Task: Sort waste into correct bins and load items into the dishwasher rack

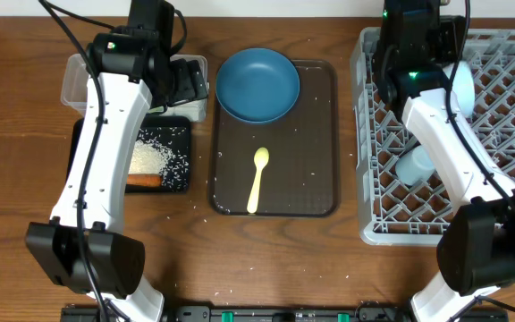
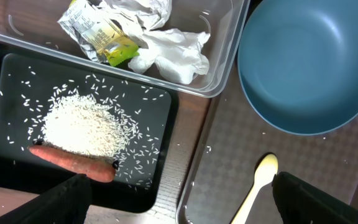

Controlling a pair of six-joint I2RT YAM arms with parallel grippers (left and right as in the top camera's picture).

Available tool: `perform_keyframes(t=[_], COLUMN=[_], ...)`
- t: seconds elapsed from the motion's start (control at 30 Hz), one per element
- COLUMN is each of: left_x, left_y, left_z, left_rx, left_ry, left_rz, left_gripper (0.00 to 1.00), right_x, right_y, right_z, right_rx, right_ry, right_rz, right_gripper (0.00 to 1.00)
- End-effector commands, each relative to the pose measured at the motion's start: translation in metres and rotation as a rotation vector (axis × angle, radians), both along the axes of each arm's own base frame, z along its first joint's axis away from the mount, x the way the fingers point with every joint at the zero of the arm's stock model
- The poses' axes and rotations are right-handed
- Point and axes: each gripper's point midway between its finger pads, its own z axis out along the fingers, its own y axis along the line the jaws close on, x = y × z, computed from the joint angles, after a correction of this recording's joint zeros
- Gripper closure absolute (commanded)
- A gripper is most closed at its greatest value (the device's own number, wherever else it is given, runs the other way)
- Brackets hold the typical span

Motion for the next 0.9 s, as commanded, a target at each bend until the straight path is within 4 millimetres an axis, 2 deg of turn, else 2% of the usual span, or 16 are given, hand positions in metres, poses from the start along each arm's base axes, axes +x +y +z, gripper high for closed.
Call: perform_keyframes(t=[0.0, 0.1, 0.23, 0.37, 0.47, 0.53, 0.63, 0.8, 0.87], left_x=[0.000, 0.000, 0.000, 0.000, 0.000, 0.000, 0.000, 0.000, 0.000], left_y=[0.003, 0.003, 0.003, 0.003, 0.003, 0.003, 0.003, 0.003, 0.003], left_z=[-0.002, -0.002, -0.002, -0.002, -0.002, -0.002, -0.002, -0.002, -0.002], left_rx=[0.012, 0.012, 0.012, 0.012, 0.012, 0.012, 0.012, 0.012, 0.012], left_ry=[0.007, 0.007, 0.007, 0.007, 0.007, 0.007, 0.007, 0.007, 0.007], left_rz=[0.008, 0.008, 0.008, 0.008, 0.008, 0.008, 0.008, 0.008, 0.008], left_gripper=[0.05, 0.04, 0.04, 0.04, 0.04, 0.04, 0.04, 0.04, 0.04], right_x=[-0.009, -0.014, -0.014, -0.022, -0.031, -0.040, -0.053, -0.074, -0.078], right_y=[-0.007, -0.010, -0.012, -0.015, -0.012, -0.014, -0.029, -0.071, -0.075], right_z=[0.007, 0.000, -0.034, -0.068, -0.077, -0.076, -0.078, -0.096, -0.106], right_rx=[0.037, 0.075, 0.243, 0.560, 0.812, 0.963, 1.108, 1.227, 1.248], right_ry=[-0.087, -0.077, 0.011, 0.077, 0.138, 0.153, 0.146, 0.097, 0.104], right_rz=[-0.063, -0.061, 0.024, 0.104, 0.209, 0.270, 0.288, 0.137, 0.113], right_gripper=[0.95, 0.80, 0.39, 0.20, 0.12, 0.14, 0.27, 0.37, 0.37])
